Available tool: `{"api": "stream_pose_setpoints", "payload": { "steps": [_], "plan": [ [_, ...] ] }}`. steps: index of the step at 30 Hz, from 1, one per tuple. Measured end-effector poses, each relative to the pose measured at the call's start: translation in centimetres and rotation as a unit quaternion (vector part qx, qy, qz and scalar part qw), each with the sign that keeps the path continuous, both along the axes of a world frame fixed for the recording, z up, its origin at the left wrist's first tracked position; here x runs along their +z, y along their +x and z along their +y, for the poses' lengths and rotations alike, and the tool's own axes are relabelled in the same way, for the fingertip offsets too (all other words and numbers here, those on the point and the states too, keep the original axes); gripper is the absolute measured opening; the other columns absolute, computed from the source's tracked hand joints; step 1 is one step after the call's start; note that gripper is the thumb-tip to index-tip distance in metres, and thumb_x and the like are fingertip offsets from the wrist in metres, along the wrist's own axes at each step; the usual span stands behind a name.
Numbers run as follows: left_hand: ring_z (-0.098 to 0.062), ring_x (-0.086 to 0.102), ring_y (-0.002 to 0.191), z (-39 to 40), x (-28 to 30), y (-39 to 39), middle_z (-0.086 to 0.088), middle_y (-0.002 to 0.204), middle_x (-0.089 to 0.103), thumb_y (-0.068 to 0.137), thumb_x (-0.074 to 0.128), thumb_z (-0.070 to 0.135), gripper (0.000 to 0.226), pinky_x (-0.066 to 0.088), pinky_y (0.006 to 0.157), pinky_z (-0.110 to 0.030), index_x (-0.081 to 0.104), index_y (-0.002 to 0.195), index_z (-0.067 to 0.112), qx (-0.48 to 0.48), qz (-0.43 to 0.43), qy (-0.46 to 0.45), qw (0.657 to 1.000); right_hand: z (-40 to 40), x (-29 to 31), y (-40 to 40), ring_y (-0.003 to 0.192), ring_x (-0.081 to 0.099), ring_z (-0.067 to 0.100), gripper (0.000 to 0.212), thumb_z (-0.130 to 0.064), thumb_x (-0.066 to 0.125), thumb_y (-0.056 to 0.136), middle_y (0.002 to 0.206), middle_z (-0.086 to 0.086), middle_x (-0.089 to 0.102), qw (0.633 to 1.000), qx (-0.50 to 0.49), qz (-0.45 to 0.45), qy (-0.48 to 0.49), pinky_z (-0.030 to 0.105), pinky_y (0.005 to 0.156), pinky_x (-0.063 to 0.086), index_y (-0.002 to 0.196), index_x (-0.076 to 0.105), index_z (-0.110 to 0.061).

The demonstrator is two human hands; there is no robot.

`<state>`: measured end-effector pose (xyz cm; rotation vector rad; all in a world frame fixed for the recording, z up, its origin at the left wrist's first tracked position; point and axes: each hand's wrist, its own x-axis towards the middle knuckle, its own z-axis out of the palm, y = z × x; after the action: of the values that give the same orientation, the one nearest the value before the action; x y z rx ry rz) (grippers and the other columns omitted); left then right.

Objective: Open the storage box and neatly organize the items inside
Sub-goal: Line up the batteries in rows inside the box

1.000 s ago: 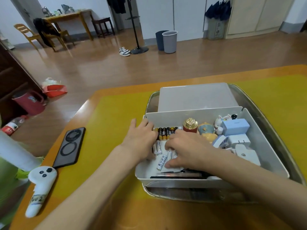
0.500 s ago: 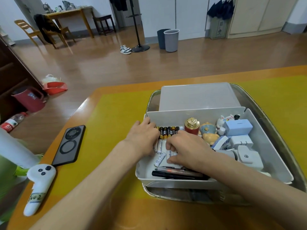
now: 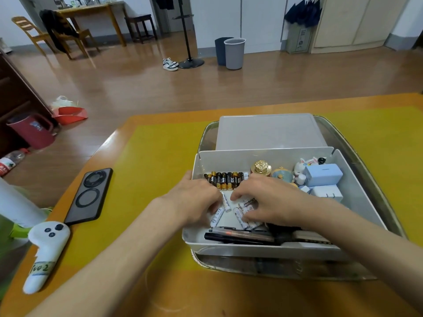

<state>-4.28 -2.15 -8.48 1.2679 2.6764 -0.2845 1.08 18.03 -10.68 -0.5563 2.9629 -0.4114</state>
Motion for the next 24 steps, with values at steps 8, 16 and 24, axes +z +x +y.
{"api": "stream_pose_setpoints", "payload": {
  "steps": [8, 16, 24],
  "plan": [
    [-0.015, 0.058, 0.106, 0.1, 0.0, 0.7, 0.014, 0.094, 0.061, 0.076, 0.077, 0.042, 0.036, 0.021, 0.109, -0.057, 0.059, 0.107, 0.034, -0.013, 0.006, -0.045, 0.999, -0.5, -0.5, 0.9, 0.111, 0.042, 0.011, 0.052, -0.046, 0.068, 0.087, 0.127, -0.009, 0.056, 0.995, 0.063, 0.025, 0.078, 0.031, 0.087, 0.048, 0.135, 0.057, -0.028],
    [-0.018, 0.057, 0.111, 0.1, -0.4, 1.0, 0.01, 0.102, 0.066, 0.08, 0.073, 0.038, 0.04, 0.017, 0.11, -0.062, 0.06, 0.117, 0.033, -0.018, 0.03, -0.059, 0.998, -1.6, -0.9, 0.0, 0.1, 0.045, 0.014, 0.049, -0.061, 0.063, 0.084, 0.108, -0.005, 0.059, 0.993, 0.011, 0.037, 0.109, 0.035, 0.072, 0.049, 0.114, 0.066, -0.022],
    [-0.018, 0.055, 0.114, 0.1, -0.4, 1.2, 0.011, 0.105, 0.067, 0.078, 0.074, 0.051, 0.046, 0.016, 0.11, -0.064, 0.063, 0.12, 0.035, -0.023, 0.024, -0.061, 0.998, -1.9, -1.2, -0.4, 0.101, 0.046, 0.012, 0.041, -0.054, 0.063, 0.085, 0.107, -0.01, 0.058, 0.997, 0.012, 0.033, 0.064, 0.034, 0.071, 0.047, 0.117, 0.068, -0.029]
  ]
}}
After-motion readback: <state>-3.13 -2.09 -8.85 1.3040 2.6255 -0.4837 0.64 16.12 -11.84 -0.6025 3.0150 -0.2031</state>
